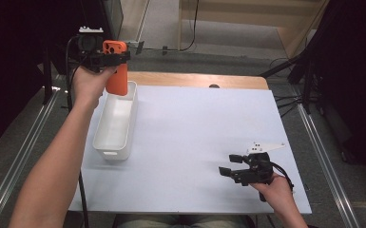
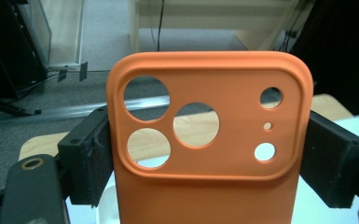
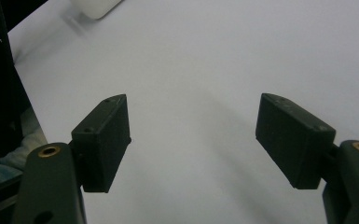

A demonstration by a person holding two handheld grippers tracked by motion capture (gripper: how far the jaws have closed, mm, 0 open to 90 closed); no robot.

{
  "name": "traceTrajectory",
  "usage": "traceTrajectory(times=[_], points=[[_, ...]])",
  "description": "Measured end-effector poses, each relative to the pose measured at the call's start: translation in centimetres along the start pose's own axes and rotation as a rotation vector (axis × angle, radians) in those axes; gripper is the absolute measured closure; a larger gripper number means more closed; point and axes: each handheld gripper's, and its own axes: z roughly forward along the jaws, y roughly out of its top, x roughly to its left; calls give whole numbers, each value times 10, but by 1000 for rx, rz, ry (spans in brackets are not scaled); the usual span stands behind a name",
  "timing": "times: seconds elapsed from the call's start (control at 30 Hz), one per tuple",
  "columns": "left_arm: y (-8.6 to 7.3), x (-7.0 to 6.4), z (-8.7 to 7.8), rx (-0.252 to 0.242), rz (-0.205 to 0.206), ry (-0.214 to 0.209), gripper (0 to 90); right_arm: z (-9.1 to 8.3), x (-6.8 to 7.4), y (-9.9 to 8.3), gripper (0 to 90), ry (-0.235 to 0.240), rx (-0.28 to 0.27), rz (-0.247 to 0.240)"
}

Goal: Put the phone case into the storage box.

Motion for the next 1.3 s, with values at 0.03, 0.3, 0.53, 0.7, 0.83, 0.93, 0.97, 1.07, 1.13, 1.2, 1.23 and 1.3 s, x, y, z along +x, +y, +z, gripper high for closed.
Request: traceTrajectory(times=[0.03,0.3,0.53,0.7,0.83,0.93,0.97,1.07,1.13,1.2,1.23,1.3], points=[[0,0,0,0,0,0,153,0,0,0,251,0,0,0],[1,5,18,-14,-7,41,154,0,0,-1,251,-13,7,4],[0,4,32,-31,2,76,153,-3,-1,-1,251,-14,2,4],[-2,6,44,-48,-16,89,153,-1,-1,0,251,-14,3,8],[-8,7,57,-33,-32,106,153,-2,-2,1,251,-31,4,20],[-12,7,60,-47,-26,115,153,-3,-3,0,251,-38,-4,17],[-13,7,63,-42,-26,118,153,-3,-3,0,251,-37,-1,17],[-17,11,68,-28,-24,125,153,-3,-4,0,251,-35,-2,19],[-20,13,70,-38,-28,139,153,-3,-3,1,251,-37,-2,23],[-22,15,72,-40,-30,149,153,-3,-2,2,251,-39,-11,16],[-24,17,74,-40,-27,157,153,-4,-1,2,251,-35,-14,16],[-27,20,76,-36,-31,164,153,-3,-1,3,251,-28,-18,10]])
